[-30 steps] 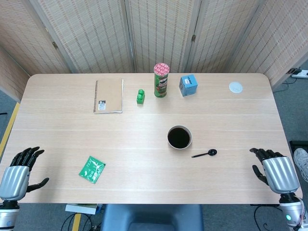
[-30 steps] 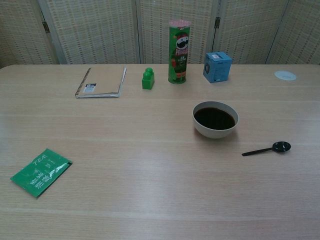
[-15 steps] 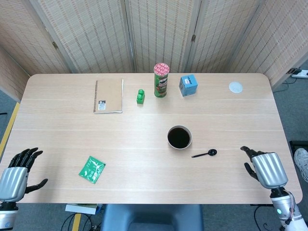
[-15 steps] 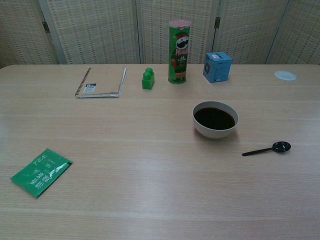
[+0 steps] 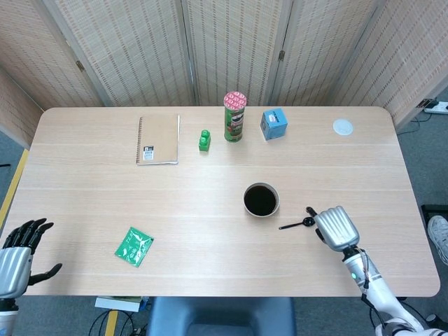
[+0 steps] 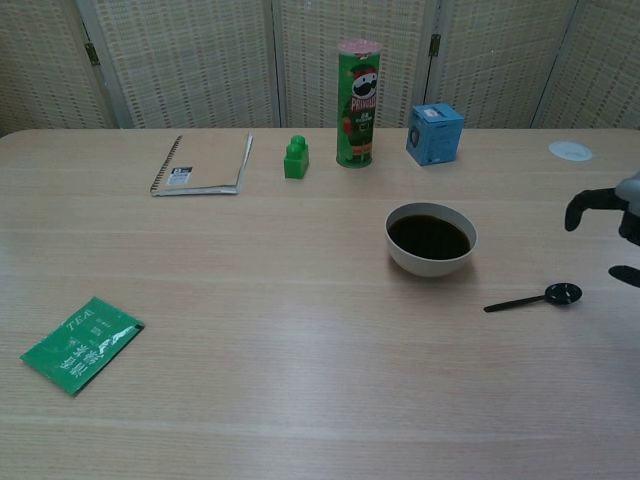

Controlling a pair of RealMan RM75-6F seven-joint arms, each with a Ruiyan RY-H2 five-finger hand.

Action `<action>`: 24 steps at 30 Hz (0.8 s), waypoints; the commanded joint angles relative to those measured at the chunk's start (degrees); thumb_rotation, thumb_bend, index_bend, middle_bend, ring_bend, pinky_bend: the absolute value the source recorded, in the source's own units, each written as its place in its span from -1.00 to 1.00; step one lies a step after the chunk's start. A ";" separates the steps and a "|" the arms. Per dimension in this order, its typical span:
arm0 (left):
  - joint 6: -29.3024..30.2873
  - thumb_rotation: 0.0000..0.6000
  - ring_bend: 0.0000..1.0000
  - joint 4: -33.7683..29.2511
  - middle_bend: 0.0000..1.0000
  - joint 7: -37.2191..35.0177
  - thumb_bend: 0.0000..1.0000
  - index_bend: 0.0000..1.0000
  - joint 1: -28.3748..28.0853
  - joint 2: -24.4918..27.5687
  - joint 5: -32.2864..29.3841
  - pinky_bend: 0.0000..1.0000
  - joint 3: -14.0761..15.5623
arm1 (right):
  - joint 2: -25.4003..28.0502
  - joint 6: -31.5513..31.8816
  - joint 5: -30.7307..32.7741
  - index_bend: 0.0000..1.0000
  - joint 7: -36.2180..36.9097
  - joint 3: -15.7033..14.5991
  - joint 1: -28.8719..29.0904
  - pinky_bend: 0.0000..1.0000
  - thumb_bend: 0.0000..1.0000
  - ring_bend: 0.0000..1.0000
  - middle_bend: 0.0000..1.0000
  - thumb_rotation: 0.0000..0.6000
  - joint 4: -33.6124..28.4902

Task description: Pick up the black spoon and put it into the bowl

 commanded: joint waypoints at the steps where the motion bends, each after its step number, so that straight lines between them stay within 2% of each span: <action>1: 0.04 1.00 -0.74 0.20 -0.67 -0.24 -0.68 -0.59 0.17 0.07 -0.16 -0.63 0.04 | -2.76 -3.30 1.93 -0.28 -2.79 0.05 2.53 1.00 -0.45 1.00 0.85 1.00 2.40; 10: 0.16 1.00 -0.74 1.09 -0.67 -1.23 -0.68 -0.59 0.55 -0.08 -0.24 -0.63 0.11 | -6.96 -6.46 3.73 -0.13 -5.98 -0.48 5.64 1.00 -0.44 1.00 0.88 1.00 6.35; 24: 0.02 1.00 -0.74 2.24 -0.67 -2.01 -0.68 -0.59 0.90 -0.46 -0.53 -0.63 0.13 | -11.52 -6.93 4.71 -0.03 -5.94 -1.32 7.57 1.00 -0.44 1.00 0.89 1.00 11.75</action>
